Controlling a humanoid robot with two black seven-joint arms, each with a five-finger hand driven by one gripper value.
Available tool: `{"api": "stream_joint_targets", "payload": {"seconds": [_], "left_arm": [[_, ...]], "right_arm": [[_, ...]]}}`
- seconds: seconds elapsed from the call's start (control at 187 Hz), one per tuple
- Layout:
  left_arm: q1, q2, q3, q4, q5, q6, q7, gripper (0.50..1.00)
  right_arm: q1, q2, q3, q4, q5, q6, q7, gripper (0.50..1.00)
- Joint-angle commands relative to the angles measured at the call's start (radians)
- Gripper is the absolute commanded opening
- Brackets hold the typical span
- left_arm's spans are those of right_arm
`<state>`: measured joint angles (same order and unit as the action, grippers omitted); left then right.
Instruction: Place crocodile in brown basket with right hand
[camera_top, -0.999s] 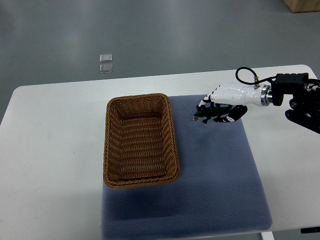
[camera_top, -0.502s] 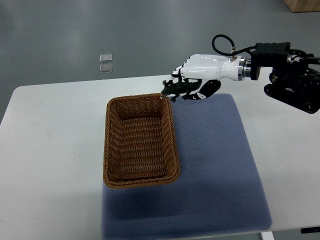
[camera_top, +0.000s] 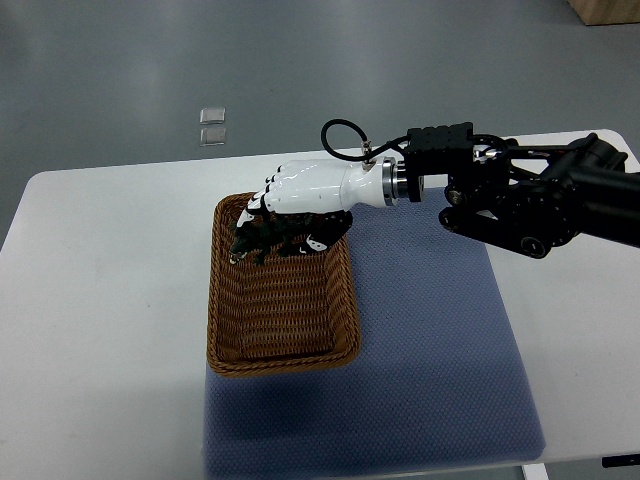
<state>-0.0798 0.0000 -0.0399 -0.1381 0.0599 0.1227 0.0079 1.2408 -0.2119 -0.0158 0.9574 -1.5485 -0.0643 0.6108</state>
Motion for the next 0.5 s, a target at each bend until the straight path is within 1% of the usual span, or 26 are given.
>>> {"api": "stream_joint_targets", "payload": {"seconds": [0.0,0.043,0.059,0.096,0.123,0.16,0.208,0.31,0.497], "left_arm": [[0.0,0.0,0.0,0.0,-0.002,0.002,0.0,1.0],[0.0,0.0,0.0,0.0,0.0,0.002,0.0,1.0],[0.0,0.0,0.0,0.0,0.0,0.002,0.0,1.0],[0.0,0.0,0.002,0.0,0.0,0.002,0.0,1.0],[0.0,0.0,0.002,0.0,0.0,0.002,0.0,1.0],[0.0,0.0,0.0,0.0,0.0,0.002,0.0,1.0],[0.0,0.0,0.0,0.0,0.0,0.002,0.0,1.0],[0.0,0.0,0.0,0.0,0.0,0.002,0.0,1.0],[0.0,0.0,0.0,0.0,0.0,0.002,0.0,1.0]], "right_arm": [[-0.024,0.006,-0.004,-0.005,-0.007,-0.002,0.0,0.786],[-0.031,0.006,-0.004,-0.005,-0.007,-0.002,0.0,0.801],[-0.032,0.006,-0.004,-0.006,-0.009,0.0,0.0,0.817],[-0.037,0.006,-0.004,-0.009,-0.009,-0.002,0.0,0.838],[-0.038,0.006,-0.004,-0.016,-0.009,-0.002,0.0,0.864],[-0.038,0.006,-0.004,-0.017,-0.009,-0.002,0.0,0.87],[-0.038,0.005,-0.004,-0.02,-0.009,-0.002,0.0,0.895],[-0.038,-0.004,-0.003,-0.022,-0.009,-0.005,0.0,0.913],[-0.04,-0.03,0.017,-0.031,0.019,-0.009,0.0,0.913]]}}
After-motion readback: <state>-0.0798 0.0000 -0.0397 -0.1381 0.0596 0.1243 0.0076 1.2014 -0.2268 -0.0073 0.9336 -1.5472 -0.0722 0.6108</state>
